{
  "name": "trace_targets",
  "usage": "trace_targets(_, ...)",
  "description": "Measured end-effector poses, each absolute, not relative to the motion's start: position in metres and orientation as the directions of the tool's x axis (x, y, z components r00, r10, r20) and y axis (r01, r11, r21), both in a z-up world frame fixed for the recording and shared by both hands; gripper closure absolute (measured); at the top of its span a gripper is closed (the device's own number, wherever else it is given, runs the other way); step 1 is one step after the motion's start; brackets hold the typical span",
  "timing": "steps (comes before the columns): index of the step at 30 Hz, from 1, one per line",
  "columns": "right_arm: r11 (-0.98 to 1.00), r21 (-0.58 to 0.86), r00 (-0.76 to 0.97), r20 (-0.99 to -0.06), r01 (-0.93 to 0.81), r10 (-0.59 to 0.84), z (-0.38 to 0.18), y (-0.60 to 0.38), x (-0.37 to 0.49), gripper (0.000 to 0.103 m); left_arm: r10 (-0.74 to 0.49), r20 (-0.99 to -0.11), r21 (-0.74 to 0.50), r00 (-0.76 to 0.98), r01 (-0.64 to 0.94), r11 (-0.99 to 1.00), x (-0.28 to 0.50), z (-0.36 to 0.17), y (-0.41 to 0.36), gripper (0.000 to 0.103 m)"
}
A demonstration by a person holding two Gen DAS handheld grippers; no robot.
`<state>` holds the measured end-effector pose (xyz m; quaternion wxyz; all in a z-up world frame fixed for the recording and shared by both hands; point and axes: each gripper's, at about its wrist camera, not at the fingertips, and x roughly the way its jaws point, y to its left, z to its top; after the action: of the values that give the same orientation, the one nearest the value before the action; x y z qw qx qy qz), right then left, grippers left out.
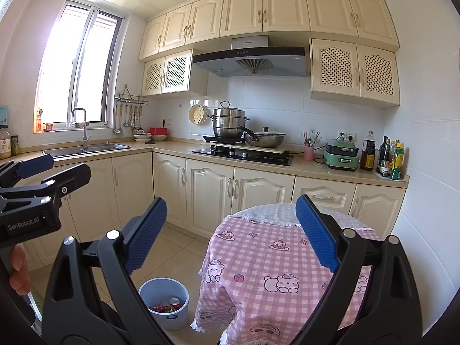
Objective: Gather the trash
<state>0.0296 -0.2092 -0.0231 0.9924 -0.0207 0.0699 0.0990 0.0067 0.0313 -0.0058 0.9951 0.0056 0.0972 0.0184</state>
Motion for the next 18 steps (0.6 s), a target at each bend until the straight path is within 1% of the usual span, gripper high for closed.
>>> trace_targets(18, 0.977, -0.031, 0.967, -0.154, -0.209, 0.202, -0.0283, -0.2089, 0.0341, 0.013, 0.043, -0.209, 0.021, 0.977, -0.04, 0.999, 0.0093, -0.0067, 0.0304, 0.015)
